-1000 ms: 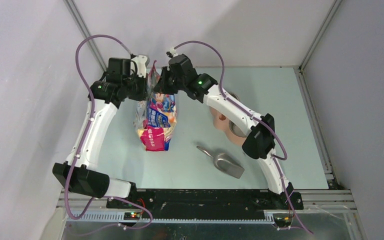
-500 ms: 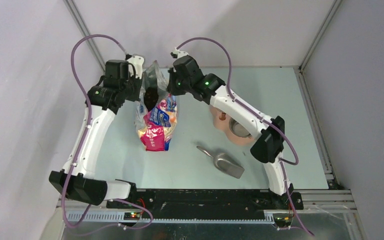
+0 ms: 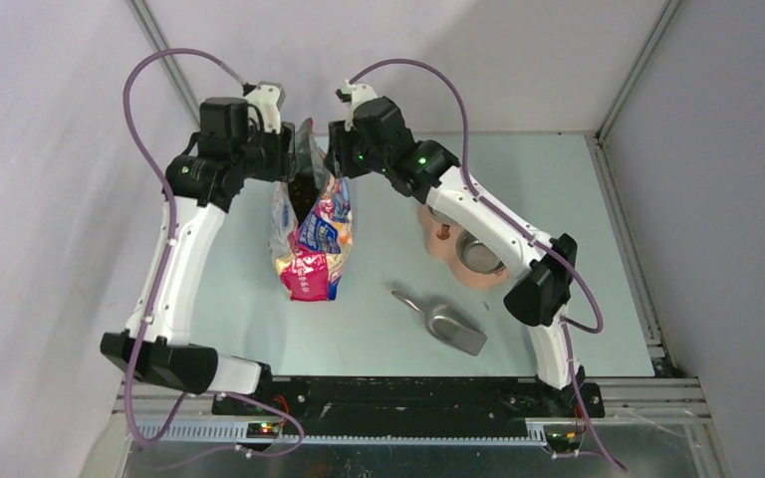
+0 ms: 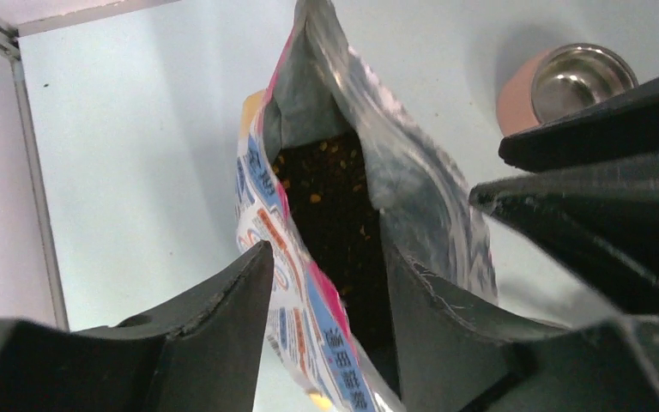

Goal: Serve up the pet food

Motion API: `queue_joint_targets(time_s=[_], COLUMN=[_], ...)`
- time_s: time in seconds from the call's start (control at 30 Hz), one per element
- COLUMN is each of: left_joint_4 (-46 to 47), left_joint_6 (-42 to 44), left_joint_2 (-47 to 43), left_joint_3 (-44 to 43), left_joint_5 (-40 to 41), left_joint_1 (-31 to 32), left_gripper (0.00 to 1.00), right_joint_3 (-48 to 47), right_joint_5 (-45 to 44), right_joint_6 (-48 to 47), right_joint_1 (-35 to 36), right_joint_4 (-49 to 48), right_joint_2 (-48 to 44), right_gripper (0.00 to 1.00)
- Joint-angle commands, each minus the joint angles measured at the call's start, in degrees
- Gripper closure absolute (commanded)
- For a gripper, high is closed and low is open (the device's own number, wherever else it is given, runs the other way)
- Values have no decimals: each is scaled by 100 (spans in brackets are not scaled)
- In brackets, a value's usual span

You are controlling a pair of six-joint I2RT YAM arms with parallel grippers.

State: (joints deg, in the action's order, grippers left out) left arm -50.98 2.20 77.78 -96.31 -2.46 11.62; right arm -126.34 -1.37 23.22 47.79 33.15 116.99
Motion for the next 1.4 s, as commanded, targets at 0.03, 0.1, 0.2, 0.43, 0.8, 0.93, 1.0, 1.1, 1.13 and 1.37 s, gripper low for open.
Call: queue_joint_targets(time_s=[0.03, 0.1, 0.2, 0.43, 0.8, 0.93, 1.0, 1.1, 1.13, 1.37], left_joint_4=[60, 128, 168, 144, 50, 315, 249, 106, 51, -190], left_joint_6=[-310, -253, -238, -82, 916, 1153, 1186, 1155, 1106, 638], left_joint_2=[726, 866, 1045, 1329, 947, 588, 501, 315, 276, -75], left_joint_3=[-469, -538, -663, -818, -731, -780, -881, -839, -798, -314], left_joint_5=[63, 199, 472, 778, 1621, 1788, 1754, 1537, 1355, 342], left_joint_1=[3, 5, -1, -9, -19, -10, -10, 9, 36, 105], left_gripper=[41, 40, 40, 44, 100, 100, 100, 100, 100, 95], right_joint_3=[-637, -770, -1010, -1145, -952, -771, -694, -407, -351, -312], right_joint_5=[63, -8, -176, -294, -1483, -1729, -1748, -1926, -1994, -2270], right_joint_6=[-491, -620, -736, -954, -3052, -3995, -4542, -5319, -5589, -5071], right_joint_1=[47, 76, 89, 56, 25, 10, 55, 209, 233, 326], right_joint_4=[-557, -623, -677, -867, -1172, -1353, -1323, -1371, -1411, -1156], right_joint_2=[413, 567, 777, 1130, 326, -236, -438, -685, -716, -848], right_gripper=[56, 54, 53, 53, 100, 100, 100, 100, 100, 100])
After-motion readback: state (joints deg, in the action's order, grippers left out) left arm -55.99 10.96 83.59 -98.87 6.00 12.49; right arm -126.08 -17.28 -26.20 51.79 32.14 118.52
